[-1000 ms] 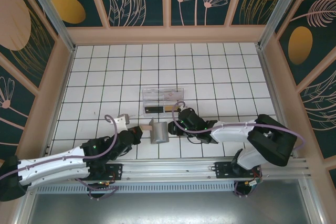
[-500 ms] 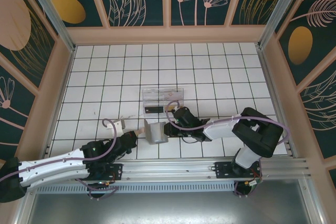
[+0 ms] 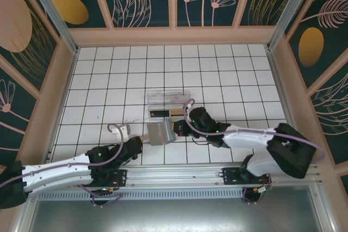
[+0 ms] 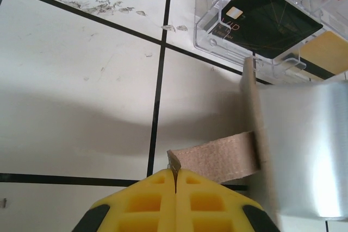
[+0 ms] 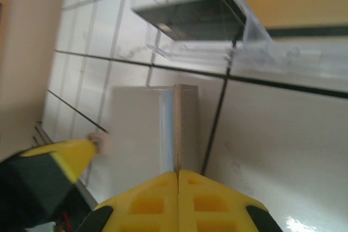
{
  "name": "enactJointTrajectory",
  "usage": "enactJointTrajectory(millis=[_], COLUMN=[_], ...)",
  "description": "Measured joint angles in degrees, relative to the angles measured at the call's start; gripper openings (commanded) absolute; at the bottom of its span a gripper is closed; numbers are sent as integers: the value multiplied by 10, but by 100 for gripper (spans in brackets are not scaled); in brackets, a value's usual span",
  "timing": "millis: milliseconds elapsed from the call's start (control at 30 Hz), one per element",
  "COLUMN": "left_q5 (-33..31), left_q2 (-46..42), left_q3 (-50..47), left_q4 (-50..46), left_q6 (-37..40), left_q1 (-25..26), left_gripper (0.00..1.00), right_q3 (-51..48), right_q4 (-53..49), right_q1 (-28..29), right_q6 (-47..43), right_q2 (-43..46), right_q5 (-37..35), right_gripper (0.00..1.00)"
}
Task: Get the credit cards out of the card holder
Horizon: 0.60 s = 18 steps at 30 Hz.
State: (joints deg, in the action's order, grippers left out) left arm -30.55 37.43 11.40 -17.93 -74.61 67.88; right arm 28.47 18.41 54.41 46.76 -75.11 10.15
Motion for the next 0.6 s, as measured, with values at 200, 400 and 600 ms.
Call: enactJointTrajectory(millis=[200,400,600], left_q5=[1,23,47], left_q2=[91,162,192], left_q3=[4,19,24], left_q4=[50,82,109], left_q6=[20,49,78], left_q1=[-5,-46,-65], left_gripper=[0,0,0], right_q3=[3,3,3], right_q4=[-41,-49,-54], right_q1=[-3,-3,-3], right_q6=[-15,-12,-1], right_q2=[40,27,26], right_q5=[-13,-6,-6], right_gripper=[0,0,0])
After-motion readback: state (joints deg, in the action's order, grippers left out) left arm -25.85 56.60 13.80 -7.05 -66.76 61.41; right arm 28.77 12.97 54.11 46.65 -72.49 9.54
